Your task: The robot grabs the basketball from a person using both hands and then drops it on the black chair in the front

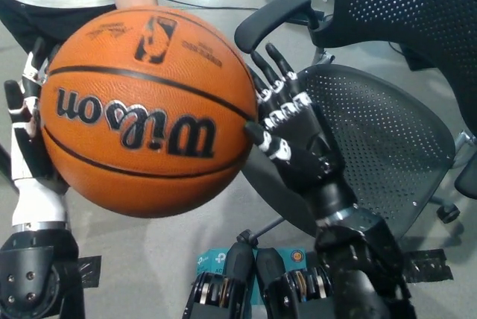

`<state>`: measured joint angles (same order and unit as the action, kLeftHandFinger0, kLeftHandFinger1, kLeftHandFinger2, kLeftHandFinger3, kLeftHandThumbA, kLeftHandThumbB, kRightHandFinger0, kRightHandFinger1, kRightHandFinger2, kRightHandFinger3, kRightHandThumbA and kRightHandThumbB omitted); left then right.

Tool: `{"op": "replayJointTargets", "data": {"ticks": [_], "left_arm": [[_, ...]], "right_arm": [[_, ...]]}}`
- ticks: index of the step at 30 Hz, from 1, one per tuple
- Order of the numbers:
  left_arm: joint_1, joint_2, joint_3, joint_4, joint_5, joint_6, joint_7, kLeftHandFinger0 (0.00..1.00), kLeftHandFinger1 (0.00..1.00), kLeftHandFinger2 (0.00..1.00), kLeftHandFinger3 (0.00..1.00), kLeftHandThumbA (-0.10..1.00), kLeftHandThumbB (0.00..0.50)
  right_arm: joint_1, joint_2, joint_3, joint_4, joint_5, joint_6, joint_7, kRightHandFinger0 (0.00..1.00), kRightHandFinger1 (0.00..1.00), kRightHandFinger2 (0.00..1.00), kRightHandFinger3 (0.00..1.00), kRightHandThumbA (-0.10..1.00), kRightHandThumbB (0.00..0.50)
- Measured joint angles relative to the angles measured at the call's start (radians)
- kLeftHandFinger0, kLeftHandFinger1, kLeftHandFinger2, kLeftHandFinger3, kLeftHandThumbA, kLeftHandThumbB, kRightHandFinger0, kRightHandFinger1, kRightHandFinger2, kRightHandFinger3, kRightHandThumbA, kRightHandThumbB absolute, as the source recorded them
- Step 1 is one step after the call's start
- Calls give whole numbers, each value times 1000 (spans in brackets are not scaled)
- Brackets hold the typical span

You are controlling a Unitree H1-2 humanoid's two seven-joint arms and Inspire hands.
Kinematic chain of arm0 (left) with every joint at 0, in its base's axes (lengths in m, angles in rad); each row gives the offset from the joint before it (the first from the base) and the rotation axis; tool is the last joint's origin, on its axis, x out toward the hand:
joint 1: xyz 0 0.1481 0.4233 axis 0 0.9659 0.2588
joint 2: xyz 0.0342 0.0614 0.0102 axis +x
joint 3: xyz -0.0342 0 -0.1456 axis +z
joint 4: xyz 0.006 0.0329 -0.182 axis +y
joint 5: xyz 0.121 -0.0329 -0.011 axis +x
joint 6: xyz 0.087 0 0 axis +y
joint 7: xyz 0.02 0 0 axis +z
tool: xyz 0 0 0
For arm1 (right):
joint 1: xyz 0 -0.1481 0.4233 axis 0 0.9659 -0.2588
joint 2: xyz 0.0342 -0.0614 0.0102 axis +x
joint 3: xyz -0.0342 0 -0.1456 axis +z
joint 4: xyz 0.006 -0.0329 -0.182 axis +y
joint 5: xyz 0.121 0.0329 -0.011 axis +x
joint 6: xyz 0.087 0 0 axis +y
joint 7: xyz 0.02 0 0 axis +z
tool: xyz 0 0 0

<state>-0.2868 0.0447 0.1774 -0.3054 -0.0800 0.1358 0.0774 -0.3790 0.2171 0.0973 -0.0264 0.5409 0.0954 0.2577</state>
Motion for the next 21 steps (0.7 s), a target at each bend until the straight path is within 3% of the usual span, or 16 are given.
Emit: {"op": "replayJointTargets", "data": {"ticks": [5, 8, 11, 15, 19, 21], "left_arm": [[10, 1, -23, -1, 31, 1, 21, 1000, 1000, 1000, 1000, 1000, 71], [22, 4, -47, -2, 53, 9, 23, 1000, 1000, 1000, 1000, 1000, 52], [29, 26, -71, -4, 67, 17, 22, 1000, 1000, 1000, 1000, 1000, 100], [37, 57, -90, -4, 80, 46, 22, 1000, 1000, 1000, 1000, 1000, 168], [38, 78, -105, -7, 97, 88, 23, 1000, 1000, 1000, 1000, 1000, 188], [38, 88, -115, -19, 108, 117, 23, 1000, 1000, 1000, 1000, 1000, 166]], "right_arm": [[-32, 23, 14, 72, -85, -71, -58, 1000, 1000, 1000, 1000, 1000, 376], [-40, 28, 28, 116, -157, -111, -107, 1000, 1000, 1000, 1000, 1000, 240], [-49, 30, 36, 152, -213, -144, -155, 1000, 1000, 1000, 1000, 1000, 187], [-66, 33, 60, 168, -264, -184, -209, 1000, 1000, 1000, 1000, 1000, 186], [-93, 35, 85, 172, -310, -208, -275, 1000, 1000, 1000, 1000, 1000, 192], [-108, 35, 95, 172, -332, -216, -312, 1000, 1000, 1000, 1000, 1000, 189]]}}
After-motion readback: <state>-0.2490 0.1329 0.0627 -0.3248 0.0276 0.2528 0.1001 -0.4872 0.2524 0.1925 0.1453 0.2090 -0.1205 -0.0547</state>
